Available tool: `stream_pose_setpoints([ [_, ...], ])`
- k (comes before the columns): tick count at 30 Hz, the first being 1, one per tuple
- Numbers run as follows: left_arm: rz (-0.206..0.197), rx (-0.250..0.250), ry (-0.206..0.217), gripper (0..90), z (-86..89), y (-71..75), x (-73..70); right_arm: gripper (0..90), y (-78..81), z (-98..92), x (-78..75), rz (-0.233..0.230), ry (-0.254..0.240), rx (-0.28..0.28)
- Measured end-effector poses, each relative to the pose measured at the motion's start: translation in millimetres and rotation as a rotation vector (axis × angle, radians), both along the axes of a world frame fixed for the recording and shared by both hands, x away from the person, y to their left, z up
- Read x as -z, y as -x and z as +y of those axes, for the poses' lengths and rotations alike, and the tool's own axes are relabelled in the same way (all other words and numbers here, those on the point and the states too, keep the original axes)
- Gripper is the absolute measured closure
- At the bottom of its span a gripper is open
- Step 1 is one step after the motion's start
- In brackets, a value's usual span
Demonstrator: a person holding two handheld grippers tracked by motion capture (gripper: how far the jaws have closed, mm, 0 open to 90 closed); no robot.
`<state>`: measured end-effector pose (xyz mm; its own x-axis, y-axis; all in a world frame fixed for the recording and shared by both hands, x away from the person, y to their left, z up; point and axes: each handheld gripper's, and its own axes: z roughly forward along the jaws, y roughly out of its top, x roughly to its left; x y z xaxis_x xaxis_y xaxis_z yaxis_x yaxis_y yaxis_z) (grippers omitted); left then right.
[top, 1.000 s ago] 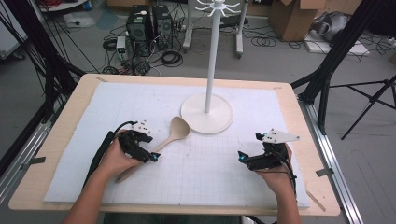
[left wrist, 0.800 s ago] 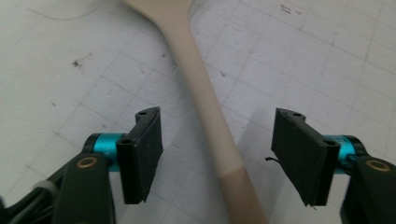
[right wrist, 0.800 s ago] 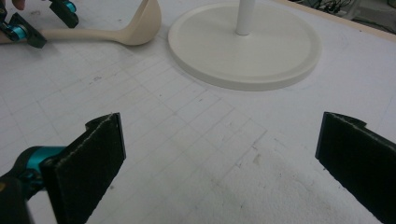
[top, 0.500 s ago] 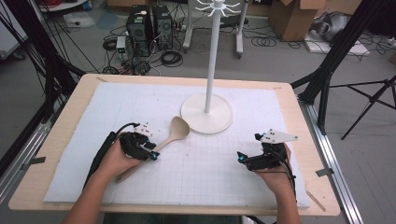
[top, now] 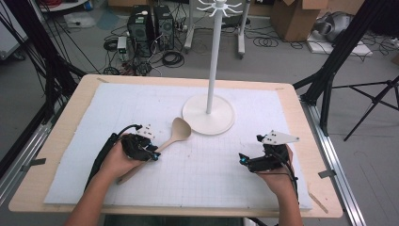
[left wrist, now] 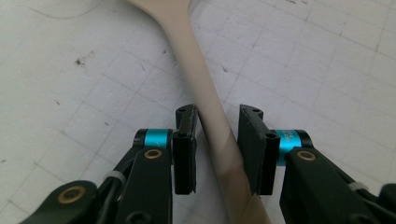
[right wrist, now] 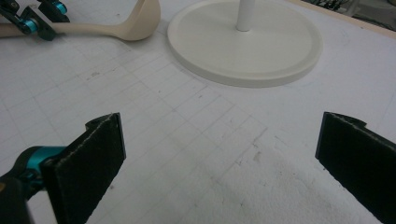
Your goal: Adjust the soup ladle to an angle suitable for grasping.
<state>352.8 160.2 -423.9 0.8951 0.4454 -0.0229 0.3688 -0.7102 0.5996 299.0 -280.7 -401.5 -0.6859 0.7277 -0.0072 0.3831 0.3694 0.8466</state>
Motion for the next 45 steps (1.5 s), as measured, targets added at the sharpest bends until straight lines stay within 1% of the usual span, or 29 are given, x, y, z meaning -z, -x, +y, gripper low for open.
stream_pose_setpoints([
  [1, 0.004, -0.013, 0.013, 67.9, -0.1, 0.3, 0.7, 0.2, 0.0, 0.0, 0.0, 0.0, 0.0, 0.0],
  [4, 0.005, -0.013, 0.01, 69.4, 0.9, -0.7, 0.3, 0.2, -0.2, 0.2, 0.2, 0.002, 0.0, 0.0],
  [5, 0.006, -0.019, 0.017, 69.4, 0.8, -0.5, 0.8, 0.2, -0.2, 0.2, 0.2, 0.002, 0.0, 0.0],
  [7, 0.011, -0.022, 0.018, 71.0, 1.4, -1.4, 0.6, 0.2, -0.2, 0.1, 0.3, 0.003, 0.0, 0.001],
  [8, 0.017, -0.037, 0.027, 71.6, 1.1, -1.3, 0.9, 0.2, -0.3, 0.0, 0.4, 0.003, -0.001, 0.002],
  [12, 0.021, -0.042, 0.013, 72.8, -0.1, -1.9, -0.2, 0.2, -0.3, 0.0, 0.4, 0.002, 0.0, 0.001],
  [13, 0.021, -0.049, 0.011, 74.5, -1.2, -1.6, -0.5, 0.2, -0.3, 0.1, 0.5, 0.003, 0.0, 0.001],
  [14, 0.019, -0.046, 0.002, 75.9, -1.7, -2.0, -1.1, 0.2, -0.4, 0.1, 0.6, 0.003, 0.001, 0.001],
  [15, 0.023, -0.048, 0.005, 77.5, -2.3, -1.9, -1.1, 0.2, -0.3, 0.1, 0.5, 0.003, 0.0, 0.001],
  [16, 0.014, -0.025, -0.001, 77.6, -2.7, -1.8, -1.3, 0.2, -0.3, -0.1, 0.4, 0.001, 0.0, 0.0],
  [17, 0.009, -0.014, -0.001, 77.7, -3.9, -0.8, -1.0, 0.2, -0.3, -0.3, 0.4, 0.0, 0.0, -0.001],
  [22, 0.01, -0.008, 0.007, 77.8, -4.0, -1.1, -0.5, 0.2, 0.1, -1.1, -0.1, -0.001, -0.004, 0.002],
  [25, 0.005, 0.01, 0.014, 77.8, -4.9, -1.6, -0.2, 0.3, 0.1, -1.4, -0.2, -0.004, -0.004, 0.0],
  [27, 0.011, 0.021, 0.029, 77.8, -6.0, -1.8, 0.6, 0.3, -0.1, -1.9, -0.2, -0.004, -0.006, 0.001],
  [28, 0.011, 0.021, 0.029, 77.8, -6.0, -1.8, 0.6, 0.3, -0.1, -1.9, -0.2, -0.004, -0.006, 0.001],
  [30, 0.019, 0.036, 0.029, 77.8, -5.9, -2.5, 0.5, 0.2, -0.1, -1.8, -0.2, -0.004, -0.005, 0.001],
  [31, 0.015, 0.045, 0.025, 77.8, -5.8, -2.9, 0.4, 0.3, -0.1, -1.5, -0.1, -0.003, -0.003, 0.001],
  [32, 0.022, 0.044, 0.036, 77.8, -6.4, -2.4, 0.9, 0.2, 0.0, -1.4, -0.1, 0.0, -0.004, 0.001],
  [34, 0.026, 0.044, 0.043, 77.8, -6.8, -2.0, 1.3, 0.3, 0.0, -1.2, 0.0, 0.001, -0.004, 0.002],
  [35, 0.022, 0.057, 0.04, 77.8, -6.8, -2.5, 1.2, 0.2, 0.1, -1.0, -0.1, 0.002, -0.004, 0.003],
  [37, 0.016, 0.066, 0.037, 77.8, -7.9, -1.7, 1.1, 0.2, 0.2, -0.9, 0.0, 0.002, -0.004, 0.003],
  [41, 0.001, 0.094, 0.049, 77.8, -11.9, -0.2, 1.3, 0.2, 0.0, -1.3, -0.1, -0.002, -0.003, 0.0],
  [43, -0.005, 0.11, 0.053, 77.8, -15.2, 1.1, 1.0, 0.2, 0.1, -1.6, -0.3, -0.005, -0.003, 0.001],
  [44, -0.01, 0.12, 0.045, 77.8, -16.8, 0.9, 0.3, 0.3, 0.3, -1.7, -0.4, -0.004, -0.007, 0.001],
  [45, -0.008, 0.132, 0.053, 77.8, -20.7, 1.5, -0.6, 0.2, 0.2, -1.8, -0.4, -0.004, -0.007, 0.002],
])
